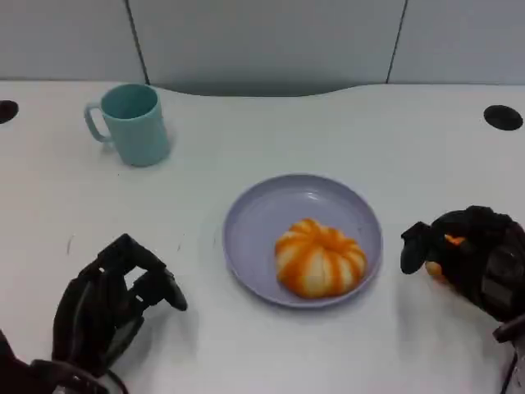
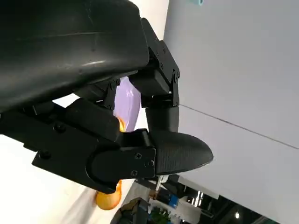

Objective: Grasp the bread from the table and place it into the plate.

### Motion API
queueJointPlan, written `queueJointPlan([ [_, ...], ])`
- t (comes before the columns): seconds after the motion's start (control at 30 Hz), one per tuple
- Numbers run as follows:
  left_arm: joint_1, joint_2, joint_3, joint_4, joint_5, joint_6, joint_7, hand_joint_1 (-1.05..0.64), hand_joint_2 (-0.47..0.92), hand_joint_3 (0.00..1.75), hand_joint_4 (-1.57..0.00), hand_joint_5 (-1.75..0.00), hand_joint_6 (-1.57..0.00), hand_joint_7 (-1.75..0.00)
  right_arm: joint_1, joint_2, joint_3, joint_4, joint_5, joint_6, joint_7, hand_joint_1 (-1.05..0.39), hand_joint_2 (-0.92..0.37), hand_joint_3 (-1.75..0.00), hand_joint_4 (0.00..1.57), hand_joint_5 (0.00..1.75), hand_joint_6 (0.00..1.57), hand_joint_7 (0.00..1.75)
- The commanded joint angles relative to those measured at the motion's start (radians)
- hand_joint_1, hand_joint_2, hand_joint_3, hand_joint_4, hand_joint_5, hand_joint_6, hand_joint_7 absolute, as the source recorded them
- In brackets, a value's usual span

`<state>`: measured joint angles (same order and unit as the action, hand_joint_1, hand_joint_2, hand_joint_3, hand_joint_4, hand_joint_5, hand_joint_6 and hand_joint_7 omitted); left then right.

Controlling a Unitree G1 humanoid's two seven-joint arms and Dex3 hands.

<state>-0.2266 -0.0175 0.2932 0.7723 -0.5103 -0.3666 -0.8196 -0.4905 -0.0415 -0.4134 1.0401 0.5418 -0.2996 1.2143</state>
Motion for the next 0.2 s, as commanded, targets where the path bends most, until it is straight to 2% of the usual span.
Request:
queueJointPlan([
  [0.03, -0.013, 0.028, 0.007, 0.021, 0.011, 0.002, -0.013, -0.99, 0.92, 0.58, -0.72, -1.75, -0.66, -1.42, -0.015, -0.008, -0.003, 0.011, 0.003, -0.004, 0.013, -0.52, -0.82, 0.0, 0.8, 1.32, 1.25, 0.05],
  [0.2, -0.009, 0.021, 0.014, 0.028, 0.013, -0.026, -0.013, -0.98, 0.92, 0.58, -0.71, -1.75, -0.66, -1.43, -0.011, -0.013, 0.004, 0.002, -0.003, 0.021, 0.006, -0.52, -0.81, 0.0, 0.78, 1.34, 1.25, 0.05],
])
